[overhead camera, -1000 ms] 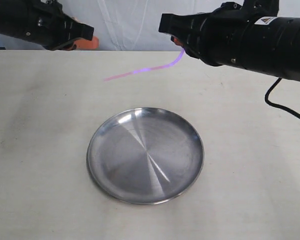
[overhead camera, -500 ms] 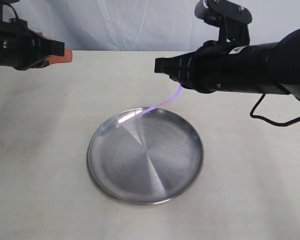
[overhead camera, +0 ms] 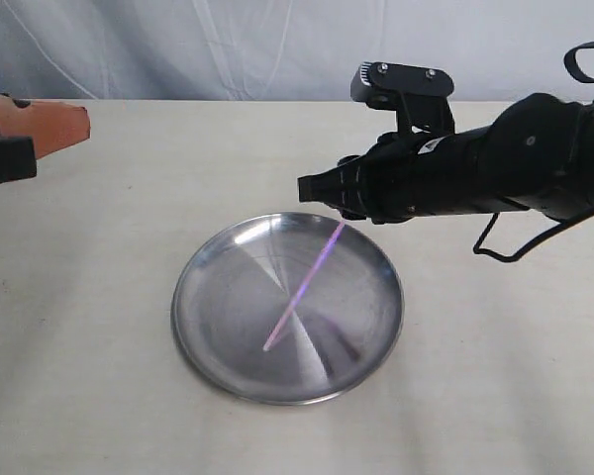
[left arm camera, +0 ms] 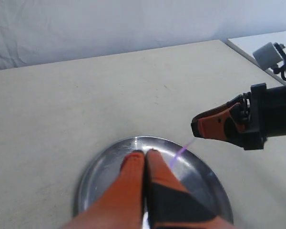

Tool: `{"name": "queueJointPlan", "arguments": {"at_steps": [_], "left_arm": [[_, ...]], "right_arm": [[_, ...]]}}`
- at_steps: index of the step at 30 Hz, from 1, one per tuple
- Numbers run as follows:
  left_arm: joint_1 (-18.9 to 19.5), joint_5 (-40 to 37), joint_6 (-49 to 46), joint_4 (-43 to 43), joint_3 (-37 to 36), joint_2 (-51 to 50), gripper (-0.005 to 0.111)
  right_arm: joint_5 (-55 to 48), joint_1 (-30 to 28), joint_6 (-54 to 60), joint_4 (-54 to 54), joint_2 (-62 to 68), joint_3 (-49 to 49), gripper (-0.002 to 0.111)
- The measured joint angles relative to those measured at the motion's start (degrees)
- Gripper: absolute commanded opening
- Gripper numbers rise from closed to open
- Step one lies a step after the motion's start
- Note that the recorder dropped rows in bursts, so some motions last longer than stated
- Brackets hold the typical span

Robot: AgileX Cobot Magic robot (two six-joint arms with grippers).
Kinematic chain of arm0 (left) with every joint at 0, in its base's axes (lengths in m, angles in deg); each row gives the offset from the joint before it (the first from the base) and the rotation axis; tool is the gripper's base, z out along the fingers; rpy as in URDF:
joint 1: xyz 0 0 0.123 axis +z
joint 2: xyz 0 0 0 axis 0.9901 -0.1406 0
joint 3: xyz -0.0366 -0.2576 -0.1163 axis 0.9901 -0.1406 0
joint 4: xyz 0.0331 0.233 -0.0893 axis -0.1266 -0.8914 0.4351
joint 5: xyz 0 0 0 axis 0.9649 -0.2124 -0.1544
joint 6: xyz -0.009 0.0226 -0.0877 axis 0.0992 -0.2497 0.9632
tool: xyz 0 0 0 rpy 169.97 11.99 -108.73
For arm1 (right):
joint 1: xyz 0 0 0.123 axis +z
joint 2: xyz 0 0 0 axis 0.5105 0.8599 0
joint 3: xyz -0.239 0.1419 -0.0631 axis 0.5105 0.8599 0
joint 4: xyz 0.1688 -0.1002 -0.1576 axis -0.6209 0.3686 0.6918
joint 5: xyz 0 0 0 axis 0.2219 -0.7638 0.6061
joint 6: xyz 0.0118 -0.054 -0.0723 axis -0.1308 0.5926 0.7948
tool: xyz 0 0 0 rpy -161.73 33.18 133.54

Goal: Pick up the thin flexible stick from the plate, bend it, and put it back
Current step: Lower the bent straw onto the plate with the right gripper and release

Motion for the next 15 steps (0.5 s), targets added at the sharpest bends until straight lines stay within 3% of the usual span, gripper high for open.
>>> {"name": "queueJointPlan", "arguments": {"at_steps": [6,7,11,15], "left_arm": [[0.0,-4.8,0.0,-0.1,-3.5,6.8,0.0],[0.0,-5.0,0.0,-0.1,-4.1,7.9,0.0],[0.0,-5.2,0.0,-0.5,-6.2,13.9,0.0],[0.0,-2.3,0.0,-0.6,-8.4,21.5,0.0]], "right_arm": [[-0.2,-0.3,0.0,1.7,-0.8,0.0,0.041],[-1.2,-0.5,0.0,2.7,-1.6,0.0,0.036],[-6.5,-1.8,0.0,7.3,-7.7,0.0,0.0],[-13.0,-2.3,-0.7,12.0,-17.3,0.0,0.0]]}}
